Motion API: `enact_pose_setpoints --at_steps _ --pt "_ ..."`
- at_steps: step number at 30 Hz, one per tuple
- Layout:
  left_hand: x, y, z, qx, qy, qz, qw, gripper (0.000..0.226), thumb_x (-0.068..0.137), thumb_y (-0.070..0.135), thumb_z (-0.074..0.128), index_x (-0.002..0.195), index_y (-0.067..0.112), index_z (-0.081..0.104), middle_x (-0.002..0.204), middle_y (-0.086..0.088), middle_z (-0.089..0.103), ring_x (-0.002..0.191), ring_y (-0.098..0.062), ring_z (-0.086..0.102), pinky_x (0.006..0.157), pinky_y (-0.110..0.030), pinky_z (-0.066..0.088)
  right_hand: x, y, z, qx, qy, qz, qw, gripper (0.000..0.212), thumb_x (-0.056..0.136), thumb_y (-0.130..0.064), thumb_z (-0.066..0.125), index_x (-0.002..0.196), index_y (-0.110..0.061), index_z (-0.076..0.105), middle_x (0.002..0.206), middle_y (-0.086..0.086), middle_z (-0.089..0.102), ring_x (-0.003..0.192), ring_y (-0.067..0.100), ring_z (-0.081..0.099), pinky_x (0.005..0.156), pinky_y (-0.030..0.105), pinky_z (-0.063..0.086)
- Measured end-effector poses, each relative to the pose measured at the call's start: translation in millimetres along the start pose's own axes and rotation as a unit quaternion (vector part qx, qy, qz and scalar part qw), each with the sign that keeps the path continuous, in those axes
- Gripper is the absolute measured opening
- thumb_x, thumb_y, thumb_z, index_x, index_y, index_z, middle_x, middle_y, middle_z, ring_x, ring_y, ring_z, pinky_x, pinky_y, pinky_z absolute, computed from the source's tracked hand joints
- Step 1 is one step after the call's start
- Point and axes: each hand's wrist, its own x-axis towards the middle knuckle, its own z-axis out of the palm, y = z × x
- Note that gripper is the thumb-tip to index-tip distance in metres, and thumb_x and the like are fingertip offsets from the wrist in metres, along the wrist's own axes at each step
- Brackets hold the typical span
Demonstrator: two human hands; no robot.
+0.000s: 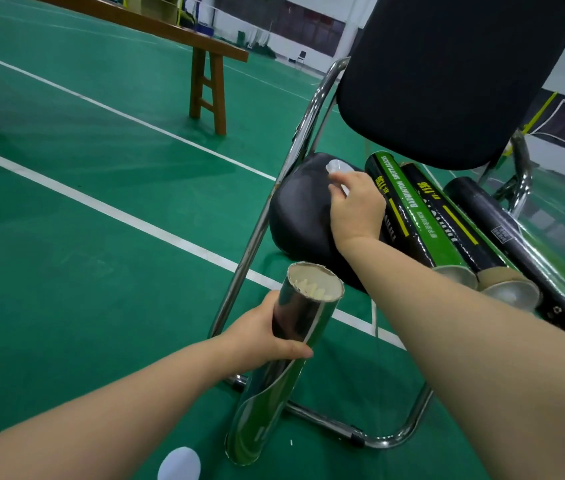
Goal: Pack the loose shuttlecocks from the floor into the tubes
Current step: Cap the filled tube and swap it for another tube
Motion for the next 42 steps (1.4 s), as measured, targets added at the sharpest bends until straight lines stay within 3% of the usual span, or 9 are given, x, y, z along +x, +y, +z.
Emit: enact_pose_setpoints --at_steps 6,9,14,19,25,28,32,38,42 --pt "-8 8 7 0.007 -0.007 0.004 1.000 0.071 0.072 0.028 0.081 0.127 0.030 0.037 0.112 0.012 0.061 0.102 -0.010 0.058 0.082 -0.021 0.041 -67 -40 -54 0.154 -0.016 -0.043 0.987 0.016 0.091 -0.010 0.052 0.104 -0.016 0.056 0.089 -0.007 0.054 0.083 0.010 0.051 0.078 0.024 0.043" --pt "-12 9 9 0.017 0.005 0.005 1.000 0.071 0.073 0.026 0.081 0.127 0.030 0.035 0.109 0.012 0.059 0.103 -0.010 0.056 0.086 -0.024 0.039 -111 -33 -76 0.055 -0.110 -0.120 0.985 0.031 0.090 -0.011 0.044 0.119 -0.009 0.054 0.096 0.000 0.051 0.093 0.023 0.052 0.083 0.033 0.041" --pt "-18 9 14 0.015 0.019 0.009 1.000 0.080 0.072 0.023 0.081 0.135 0.028 0.033 0.116 0.008 0.059 0.106 -0.012 0.054 0.086 -0.023 0.039 -138 -12 -86 -0.014 -0.182 -0.132 0.974 0.036 0.088 -0.013 0.042 0.117 -0.005 0.061 0.094 -0.002 0.048 0.093 0.025 0.049 0.077 0.016 0.026" --pt "-20 5 15 0.012 0.024 0.017 1.000 0.080 0.072 0.022 0.081 0.136 0.027 0.034 0.120 0.004 0.060 0.112 -0.015 0.056 0.095 -0.031 0.045 -144 -21 -86 0.014 -0.224 -0.164 0.961 0.032 0.090 -0.010 0.045 0.114 -0.002 0.064 0.101 0.011 0.060 0.097 0.028 0.055 0.084 0.018 0.033" --pt "-19 1 16 0.001 0.024 0.022 0.999 0.077 0.072 0.022 0.081 0.133 0.027 0.035 0.118 0.003 0.061 0.110 -0.015 0.057 0.096 -0.034 0.047 -130 -30 -94 -0.004 -0.335 -0.117 0.935 0.035 0.099 -0.016 0.041 0.131 -0.013 0.053 0.114 0.002 0.052 0.109 0.014 0.049 0.086 0.013 0.030" --pt "-17 2 19 0.004 0.030 0.022 0.999 0.076 0.073 0.022 0.080 0.133 0.028 0.033 0.115 0.005 0.061 0.106 -0.013 0.057 0.091 -0.028 0.046 -128 -26 -95 -0.068 -0.355 -0.162 0.918 0.039 0.098 -0.023 0.041 0.136 -0.013 0.047 0.128 0.003 0.048 0.120 0.017 0.044 0.102 0.025 0.034" --pt "-15 1 18 0.005 0.037 0.023 0.999 0.076 0.073 0.024 0.080 0.133 0.028 0.033 0.115 0.005 0.060 0.104 -0.012 0.057 0.083 -0.022 0.044 -128 -27 -93 -0.130 -0.368 -0.190 0.901 0.045 0.100 -0.025 0.035 0.144 -0.016 0.033 0.153 -0.001 0.028 0.142 0.015 0.022 0.115 0.028 0.012" --pt "-14 -2 12 0.007 0.049 0.014 0.999 0.073 0.073 0.026 0.080 0.132 0.026 0.036 0.114 0.004 0.062 0.104 -0.014 0.058 0.086 -0.026 0.044 -126 -32 -88 -0.130 -0.380 -0.183 0.897 0.046 0.101 -0.028 0.030 0.147 -0.023 0.027 0.154 -0.006 0.026 0.144 0.012 0.017 0.114 0.026 0.015" --pt "-14 0 11 0.006 0.037 0.015 0.999 0.076 0.073 0.028 0.080 0.134 0.028 0.034 0.117 0.003 0.062 0.106 -0.014 0.058 0.089 -0.027 0.046 -127 -30 -82 0.019 -0.317 -0.091 0.944 0.035 0.098 -0.024 0.044 0.131 -0.020 0.055 0.136 -0.003 0.053 0.133 0.014 0.040 0.113 0.035 0.028"
